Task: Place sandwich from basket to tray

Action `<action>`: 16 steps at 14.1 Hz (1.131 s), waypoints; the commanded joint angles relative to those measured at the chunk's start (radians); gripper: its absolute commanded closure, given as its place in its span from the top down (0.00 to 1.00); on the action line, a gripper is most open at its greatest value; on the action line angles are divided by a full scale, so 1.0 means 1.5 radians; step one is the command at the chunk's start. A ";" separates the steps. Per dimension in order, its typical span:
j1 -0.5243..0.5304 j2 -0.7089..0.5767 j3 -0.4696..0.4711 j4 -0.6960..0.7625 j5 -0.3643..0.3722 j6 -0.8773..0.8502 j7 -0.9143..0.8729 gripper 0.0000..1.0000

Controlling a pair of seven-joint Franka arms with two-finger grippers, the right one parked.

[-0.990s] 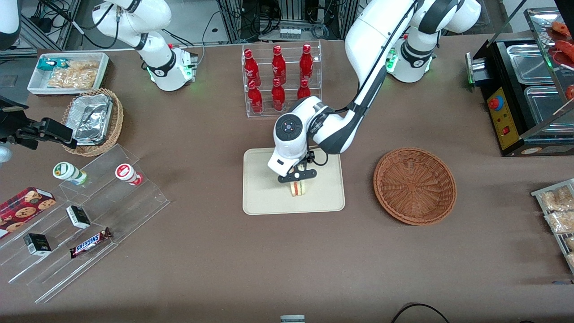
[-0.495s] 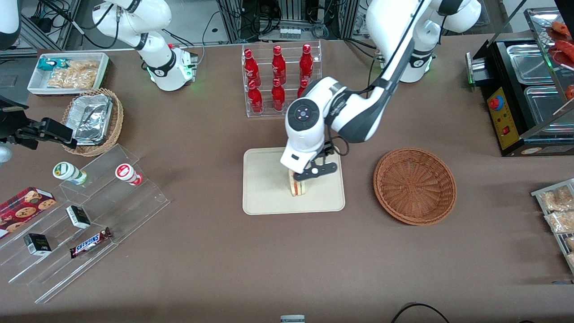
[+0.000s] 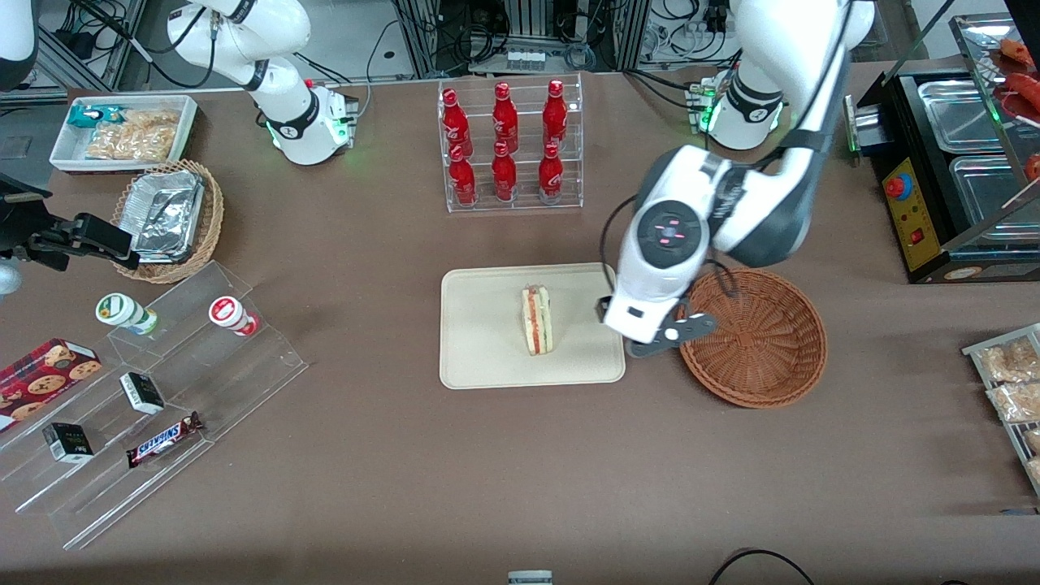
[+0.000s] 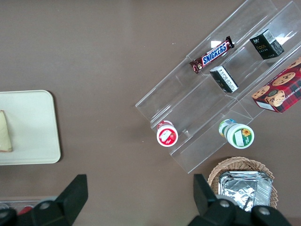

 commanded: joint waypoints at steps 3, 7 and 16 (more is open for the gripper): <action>0.081 -0.112 -0.006 -0.104 0.001 -0.018 0.108 1.00; 0.234 -0.203 -0.088 -0.155 0.004 -0.064 0.213 1.00; 0.430 -0.309 -0.198 -0.150 0.008 -0.148 0.435 1.00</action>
